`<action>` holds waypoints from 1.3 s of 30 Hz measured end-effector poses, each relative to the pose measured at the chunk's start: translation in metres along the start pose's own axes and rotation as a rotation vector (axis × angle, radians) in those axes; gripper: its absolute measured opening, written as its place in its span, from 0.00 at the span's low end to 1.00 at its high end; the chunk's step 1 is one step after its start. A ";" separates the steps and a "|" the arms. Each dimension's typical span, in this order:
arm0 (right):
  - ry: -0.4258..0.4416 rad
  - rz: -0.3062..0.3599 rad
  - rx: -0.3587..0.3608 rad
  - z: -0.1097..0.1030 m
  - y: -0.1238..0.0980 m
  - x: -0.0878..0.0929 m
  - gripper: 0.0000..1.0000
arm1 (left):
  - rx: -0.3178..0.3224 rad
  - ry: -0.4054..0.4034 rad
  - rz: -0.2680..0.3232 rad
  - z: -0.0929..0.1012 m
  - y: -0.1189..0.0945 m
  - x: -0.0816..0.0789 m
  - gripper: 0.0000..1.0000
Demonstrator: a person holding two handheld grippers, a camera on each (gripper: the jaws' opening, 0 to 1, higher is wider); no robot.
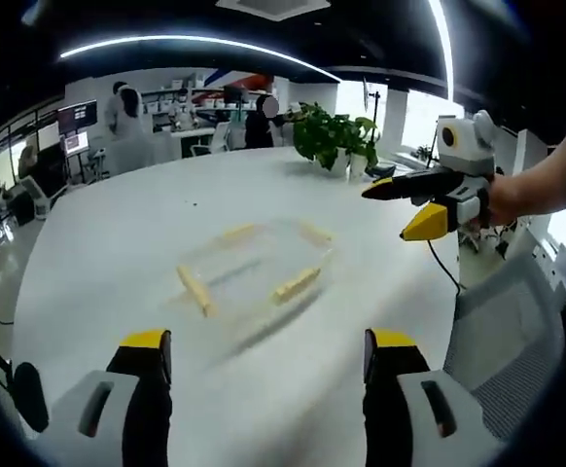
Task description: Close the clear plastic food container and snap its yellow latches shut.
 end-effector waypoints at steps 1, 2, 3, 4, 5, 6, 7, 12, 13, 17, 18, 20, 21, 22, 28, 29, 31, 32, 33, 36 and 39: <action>0.002 0.003 0.003 -0.001 -0.001 0.001 0.79 | 0.000 -0.006 0.008 0.000 -0.002 0.001 0.81; 0.005 0.010 0.008 -0.001 -0.003 0.002 0.79 | -0.002 -0.009 0.009 0.001 -0.004 0.002 0.81; 0.003 0.024 0.009 -0.002 -0.004 0.002 0.78 | -0.005 -0.012 0.010 0.001 -0.006 0.004 0.81; 0.006 0.035 0.012 -0.002 -0.006 0.003 0.77 | -0.005 -0.014 0.008 0.001 -0.007 0.005 0.80; 0.018 0.045 0.018 -0.002 -0.007 0.003 0.77 | -0.005 -0.016 0.006 0.001 -0.008 0.006 0.79; 0.032 0.054 0.021 -0.003 -0.010 0.004 0.77 | -0.002 -0.019 0.009 0.002 -0.011 0.007 0.79; 0.035 0.054 0.023 -0.002 -0.011 0.006 0.77 | -0.003 -0.019 0.011 0.003 -0.012 0.007 0.79; 0.049 0.056 0.035 -0.004 -0.021 0.010 0.78 | -0.002 -0.033 0.033 0.009 -0.020 0.007 0.79; 0.051 0.053 0.039 -0.004 -0.023 0.011 0.78 | 0.000 -0.037 0.035 0.010 -0.021 0.008 0.79; 0.066 0.050 0.051 -0.004 -0.032 0.013 0.79 | 0.000 -0.043 0.040 0.014 -0.026 0.010 0.79; 0.067 0.050 0.056 -0.004 -0.035 0.014 0.79 | 0.001 -0.046 0.042 0.015 -0.027 0.011 0.80; 0.070 0.045 0.062 -0.005 -0.041 0.015 0.79 | 0.002 -0.058 0.047 0.017 -0.031 0.013 0.80; 0.066 0.043 0.063 -0.006 -0.043 0.014 0.79 | 0.009 -0.094 0.051 0.019 -0.034 0.014 0.80; 0.049 0.043 0.061 -0.008 -0.048 0.014 0.79 | 0.010 -0.101 0.059 0.019 -0.035 0.013 0.80; 0.040 0.050 0.058 -0.013 -0.065 0.013 0.78 | -0.003 -0.087 0.072 0.026 -0.048 0.017 0.79; 0.039 0.052 0.058 -0.015 -0.069 0.012 0.78 | -0.006 -0.087 0.071 0.026 -0.049 0.018 0.79; 0.044 0.054 0.060 -0.016 -0.075 0.015 0.78 | -0.010 -0.095 0.070 0.027 -0.052 0.022 0.79; 0.046 0.053 0.062 -0.017 -0.076 0.016 0.78 | -0.012 -0.099 0.069 0.028 -0.053 0.024 0.79; 0.050 0.052 0.066 -0.018 -0.079 0.018 0.78 | -0.014 -0.101 0.067 0.029 -0.054 0.026 0.79; 0.063 0.051 0.076 -0.019 -0.084 0.023 0.77 | -0.016 -0.103 0.066 0.031 -0.058 0.028 0.79; 0.082 0.060 0.085 -0.022 -0.090 0.025 0.77 | -0.016 -0.081 0.062 0.036 -0.060 0.030 0.79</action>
Point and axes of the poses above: the point that each gripper's makers call its tool centre point, and the gripper's own axes: y roughly forward along the fingers, z roughly to its right, x roughly out of its underside, the point moved 7 cm from there along -y, roughly backward along the fingers, and after that the axes turned 1 degree about -z, right-handed, at the moved point
